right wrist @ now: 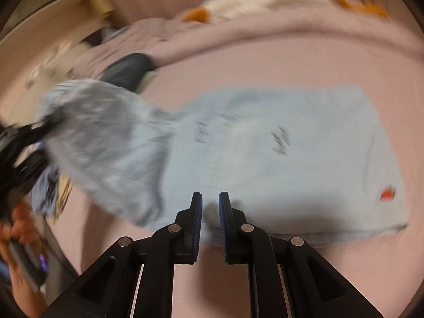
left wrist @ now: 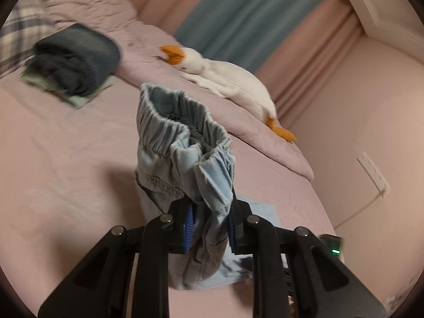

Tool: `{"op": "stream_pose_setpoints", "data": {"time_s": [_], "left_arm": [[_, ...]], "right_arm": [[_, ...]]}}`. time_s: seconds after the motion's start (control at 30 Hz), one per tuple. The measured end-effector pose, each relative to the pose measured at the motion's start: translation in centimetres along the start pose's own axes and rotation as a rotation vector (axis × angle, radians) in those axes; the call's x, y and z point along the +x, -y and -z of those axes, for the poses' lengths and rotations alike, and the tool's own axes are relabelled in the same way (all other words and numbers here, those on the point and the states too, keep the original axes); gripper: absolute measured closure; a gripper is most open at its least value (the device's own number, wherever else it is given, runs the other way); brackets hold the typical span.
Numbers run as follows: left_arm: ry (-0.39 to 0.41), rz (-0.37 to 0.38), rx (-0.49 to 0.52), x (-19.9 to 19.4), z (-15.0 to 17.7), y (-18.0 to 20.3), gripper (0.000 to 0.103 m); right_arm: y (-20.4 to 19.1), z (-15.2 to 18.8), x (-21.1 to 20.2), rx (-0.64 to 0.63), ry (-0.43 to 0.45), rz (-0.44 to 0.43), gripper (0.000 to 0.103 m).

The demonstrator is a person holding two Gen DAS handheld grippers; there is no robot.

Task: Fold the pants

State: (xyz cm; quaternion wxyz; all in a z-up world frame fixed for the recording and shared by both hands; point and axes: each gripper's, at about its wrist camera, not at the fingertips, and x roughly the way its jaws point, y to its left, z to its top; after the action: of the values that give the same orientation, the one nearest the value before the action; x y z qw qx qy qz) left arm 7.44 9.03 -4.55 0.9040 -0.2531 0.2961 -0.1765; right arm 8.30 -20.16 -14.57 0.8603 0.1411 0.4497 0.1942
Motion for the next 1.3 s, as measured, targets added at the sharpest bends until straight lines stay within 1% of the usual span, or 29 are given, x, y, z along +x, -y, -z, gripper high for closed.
{"op": "stream_pose_setpoints", "data": {"time_s": [0.07, 0.1, 0.17, 0.2, 0.23, 0.27, 0.3, 0.33, 0.4, 0.43, 0.47, 0.5, 0.53, 0.57, 0.6, 0.7, 0.77, 0.83, 0.87, 0.9, 0.93, 0.97, 1.0, 1.07, 1.13, 1.2, 1.23, 1.3], "left_arm": [[-0.029, 0.024, 0.04, 1.4, 0.3, 1.8, 0.084], [-0.045, 0.033, 0.058, 2.1, 0.5, 2.6, 0.084], [-0.08, 0.043, 0.093, 3.8, 1.0, 4.1, 0.084], [-0.102, 0.046, 0.118, 4.9, 1.5, 5.0, 0.084], [-0.118, 0.048, 0.133, 5.6, 1.8, 5.6, 0.084], [-0.137, 0.052, 0.15, 6.5, 2.2, 6.3, 0.084], [-0.157, 0.052, 0.169, 7.5, 2.8, 7.0, 0.084], [-0.184, 0.049, 0.19, 8.6, 3.4, 7.7, 0.083], [-0.247, 0.052, 0.228, 10.6, 4.4, 8.3, 0.082], [-0.308, 0.054, 0.256, 12.2, 5.4, 8.8, 0.075], [-0.34, 0.05, 0.268, 13.4, 5.9, 8.8, 0.069], [-0.371, 0.048, 0.28, 14.3, 6.7, 9.0, 0.063], [-0.409, 0.05, 0.286, 15.2, 7.5, 9.1, 0.046], [-0.435, 0.045, 0.279, 15.7, 8.0, 8.9, 0.036], [-0.436, 0.049, 0.272, 15.7, 8.3, 8.9, 0.037], [-0.412, 0.084, 0.246, 14.3, 8.0, 7.7, 0.036], [-0.382, 0.105, 0.213, 12.4, 7.4, 6.3, 0.032], [-0.34, 0.081, 0.189, 10.2, 7.1, 4.5, 0.028], [-0.322, 0.071, 0.173, 9.1, 7.3, 3.6, 0.028], [-0.309, 0.051, 0.15, 8.2, 7.3, 2.5, 0.027], [-0.302, 0.021, 0.119, 7.4, 7.4, 1.4, 0.026], [-0.296, 0.003, 0.092, 6.7, 7.5, 0.3, 0.026], [-0.293, -0.018, 0.052, 6.0, 7.6, -1.1, 0.026], [-0.297, -0.049, -0.003, 5.3, 7.9, -3.0, 0.026], [-0.296, -0.073, -0.042, 4.5, 8.3, -4.3, 0.026], [-0.298, -0.088, -0.067, 3.6, 8.5, -5.5, 0.026], [-0.297, -0.097, -0.074, 3.5, 8.5, -5.7, 0.026], [-0.298, -0.1, -0.079, 3.2, 8.6, -6.3, 0.026]], "right_arm": [[2.4, 0.6, 0.5, 0.126, -0.002, -0.068, 0.091], [3.6, 1.1, 0.2, 0.193, 0.016, -0.116, 0.091], [4.9, 1.5, -0.4, 0.28, 0.056, -0.176, 0.089], [5.2, 1.2, -0.5, 0.31, 0.076, -0.198, 0.082], [6.1, 1.4, -1.2, 0.36, 0.113, -0.244, 0.076], [6.5, 1.3, -1.6, 0.395, 0.135, -0.279, 0.06], [7.5, 1.4, -2.1, 0.449, 0.165, -0.342, 0.05], [7.9, 1.6, -2.4, 0.483, 0.182, -0.379, 0.048], [9.6, 2.1, -2.9, 0.611, 0.236, -0.494, 0.046], [10.3, 2.2, -2.7, 0.653, 0.248, -0.533, 0.046], [11.1, 2.5, -2.5, 0.716, 0.26, -0.597, 0.043], [11.3, 2.7, -2.2, 0.75, 0.262, -0.632, 0.041], [11.6, 2.8, -1.9, 0.779, 0.249, -0.653, 0.04], [11.4, 2.7, -1.7, 0.787, 0.232, -0.649, 0.04], [10.9, 2.5, -1.6, 0.787, 0.215, -0.637, 0.039], [10.2, 2.1, -1.8, 0.761, 0.183, -0.594, 0.039], [10.0, 1.2, -2.0, 0.715, 0.126, -0.516, 0.039], [8.9, 0.2, -1.4, 0.653, 0.076, -0.426, 0.039], [8.3, -0.2, -1.1, 0.623, 0.055, -0.377, 0.04], [7.9, -0.6, -0.6, 0.595, 0.036, -0.331, 0.046], [7.0, -1.2, -0.2, 0.549, 0.021, -0.256, 0.051], [6.4, -1.6, 0.0, 0.518, 0.011, -0.22, 0.064], [5.8, -1.8, 0.2, 0.484, 0.002, -0.186, 0.069], [5.1, -2.3, 0.1, 0.432, 0.006, -0.138, 0.073], [3.6, -3.1, -0.6, 0.348, 0.035, -0.099, 0.075], [3.1, -3.7, -1.6, 0.295, 0.074, -0.089, 0.076], [3.3, -3.8, -2.7, 0.279, 0.107, -0.094, 0.076], [3.4, -4.4, -4.9, 0.25, 0.167, -0.07, 0.076]]}}
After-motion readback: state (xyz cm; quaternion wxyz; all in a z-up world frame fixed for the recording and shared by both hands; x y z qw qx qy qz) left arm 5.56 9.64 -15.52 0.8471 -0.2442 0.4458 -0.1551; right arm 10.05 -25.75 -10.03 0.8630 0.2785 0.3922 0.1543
